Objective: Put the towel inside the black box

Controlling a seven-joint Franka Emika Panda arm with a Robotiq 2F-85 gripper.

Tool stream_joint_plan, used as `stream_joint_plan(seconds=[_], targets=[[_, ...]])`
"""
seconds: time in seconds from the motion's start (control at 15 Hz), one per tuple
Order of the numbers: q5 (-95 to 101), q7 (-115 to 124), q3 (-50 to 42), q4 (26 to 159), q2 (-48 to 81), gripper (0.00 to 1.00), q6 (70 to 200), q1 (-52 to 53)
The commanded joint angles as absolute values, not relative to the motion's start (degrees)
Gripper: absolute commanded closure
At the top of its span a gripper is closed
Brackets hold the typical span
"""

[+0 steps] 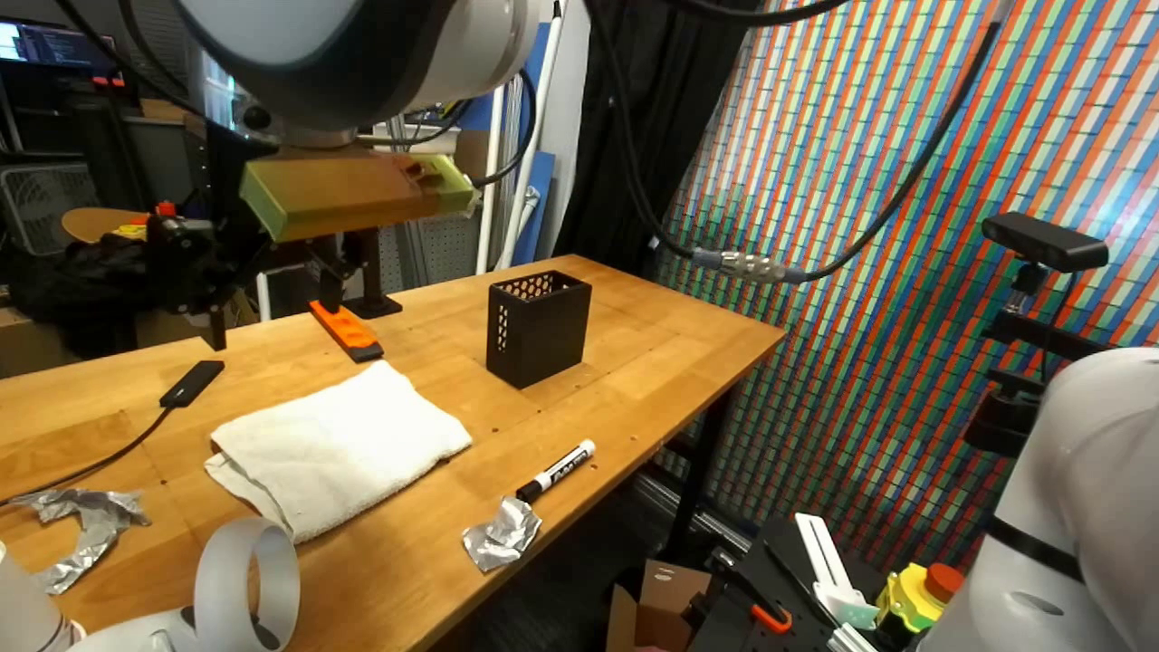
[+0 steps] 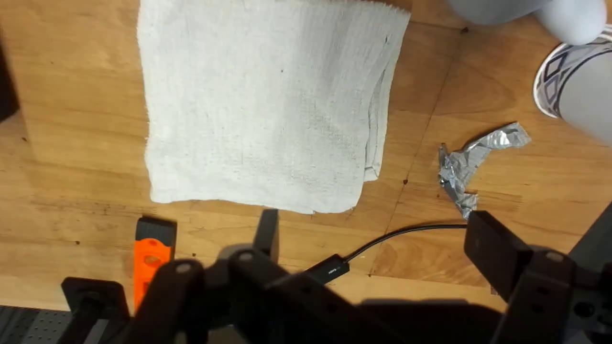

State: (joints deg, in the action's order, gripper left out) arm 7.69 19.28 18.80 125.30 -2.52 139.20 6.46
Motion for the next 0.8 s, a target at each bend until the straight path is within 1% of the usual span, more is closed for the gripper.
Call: stream_joint_plan(seconds=[0.0, 0.47, 0.73], targets=[[11.5, 15.8, 15.9, 120.5, 6.7, 0.0, 144.1, 8.5], [11.6, 4.1, 10.9, 118.6, 20.1, 0.0, 154.1, 9.7], [11.5, -2.5, 9.7, 117.3, 25.8, 0.0, 156.2, 9.4]])
